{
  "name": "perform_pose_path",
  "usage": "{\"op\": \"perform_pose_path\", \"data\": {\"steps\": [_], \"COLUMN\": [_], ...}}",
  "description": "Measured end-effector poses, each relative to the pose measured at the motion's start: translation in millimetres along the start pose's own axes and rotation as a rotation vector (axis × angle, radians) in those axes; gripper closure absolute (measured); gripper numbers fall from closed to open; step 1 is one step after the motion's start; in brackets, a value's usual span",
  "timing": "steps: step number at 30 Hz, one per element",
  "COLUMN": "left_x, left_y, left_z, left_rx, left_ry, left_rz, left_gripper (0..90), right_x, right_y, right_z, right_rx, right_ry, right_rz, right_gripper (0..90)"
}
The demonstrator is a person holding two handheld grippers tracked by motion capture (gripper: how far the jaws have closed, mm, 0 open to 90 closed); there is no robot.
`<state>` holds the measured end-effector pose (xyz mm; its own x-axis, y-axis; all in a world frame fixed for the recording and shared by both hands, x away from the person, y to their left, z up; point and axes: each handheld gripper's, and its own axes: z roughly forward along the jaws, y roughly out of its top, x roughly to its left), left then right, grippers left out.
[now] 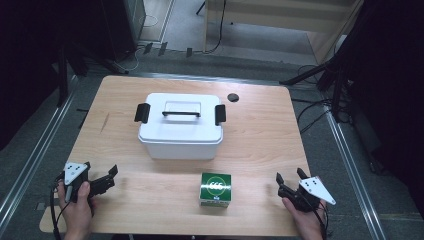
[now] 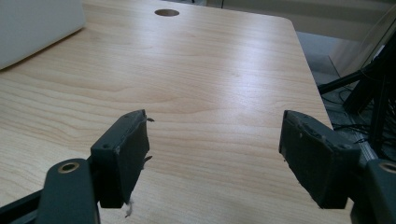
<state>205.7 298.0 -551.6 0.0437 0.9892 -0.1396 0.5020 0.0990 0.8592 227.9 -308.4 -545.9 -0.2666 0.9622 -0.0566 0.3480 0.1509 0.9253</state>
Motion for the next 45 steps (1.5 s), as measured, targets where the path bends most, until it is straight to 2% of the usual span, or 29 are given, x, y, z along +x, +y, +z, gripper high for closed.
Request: {"op": "perform_pose_path", "data": {"steps": [6,9,10,12,14,20,24,25,27,28,29,30,31,33,35,39,41,45], "left_x": [-0.2,0.6,1.4,1.8,2.1,1.6,2.5,3.0,5.0,6.2,7.4,9.6,9.5,7.9,5.8,8.7,9.7,9.6], "left_y": [-0.5,-1.7,-1.9,-1.8,-1.7,-1.4,-1.0,-0.9,-0.4,-0.2,-0.2,-0.4,-0.5,0.0,0.5,1.1,0.8,1.4], "left_z": [-0.9,-2.9,-3.5,-3.8,-3.8,-2.8,-2.0,-1.2,-0.7,-0.1,0.0,-0.4,-0.4,-0.2,0.5,0.8,0.3,1.4], "left_rx": [-0.007,-0.016,-0.018,-0.016,-0.015,-0.010,0.000,0.001,0.009,0.007,0.009,0.002,-0.005,-0.012,-0.016,-0.013,-0.021,-0.008], "left_ry": [0.002,-0.005,-0.006,-0.007,-0.010,-0.010,-0.003,-0.002,0.004,0.001,-0.002,0.017,0.035,0.066,0.082,0.065,0.052,0.036], "left_rz": [0.002,-0.005,-0.004,-0.008,-0.009,-0.010,-0.017,-0.032,-0.058,-0.063,-0.069,-0.094,-0.107,-0.104,-0.092,-0.098,-0.101,-0.091], "left_gripper": [6.4,6.4,6.4,6.4,6.4,6.4,6.4,6.4,6.4,6.3,6.3,6.3,6.4,6.4,6.4,6.4,6.4,6.4], "right_x": [0.2,1.9,3.2,4.9,6.0,5.8,8.3,11.3,13.0,17.2,17.2,21.0,23.6,28.6,33.1,37.9,38.1,37.4], "right_y": [-0.1,0.0,0.5,1.3,2.3,7.1,11.5,16.3,19.3,27.3,27.3,35.4,39.4,45.1,49.0,53.6,56.8,65.9], "right_z": [-0.2,0.3,0.1,-0.9,-1.5,-5.4,-6.8,-7.6,-8.5,-10.4,-10.4,-11.3,-11.3,-11.5,-10.6,-5.5,-3.2,0.4], "right_rx": [-0.002,0.002,0.017,0.026,0.036,0.034,0.015,0.005,-0.003,-0.007,-0.007,0.021,0.043,0.050,0.041,0.060,0.079,0.066], "right_ry": [-0.001,-0.007,-0.008,-0.010,0.002,0.023,0.019,0.035,0.052,0.091,0.091,0.129,0.144,0.160,0.184,0.196,0.221,0.249], "right_rz": [-0.004,-0.027,-0.051,-0.069,-0.086,-0.065,-0.083,-0.107,-0.123,-0.159,-0.159,-0.225,-0.250,-0.303,-0.324,-0.324,-0.293,-0.251], "right_gripper": [24.1,25.0,28.2,30.1,30.9,34.3,35.1,36.8,38.2,42.7,42.7,49.8,50.3,52.5,52.7,49.0,44.6,40.8]}}
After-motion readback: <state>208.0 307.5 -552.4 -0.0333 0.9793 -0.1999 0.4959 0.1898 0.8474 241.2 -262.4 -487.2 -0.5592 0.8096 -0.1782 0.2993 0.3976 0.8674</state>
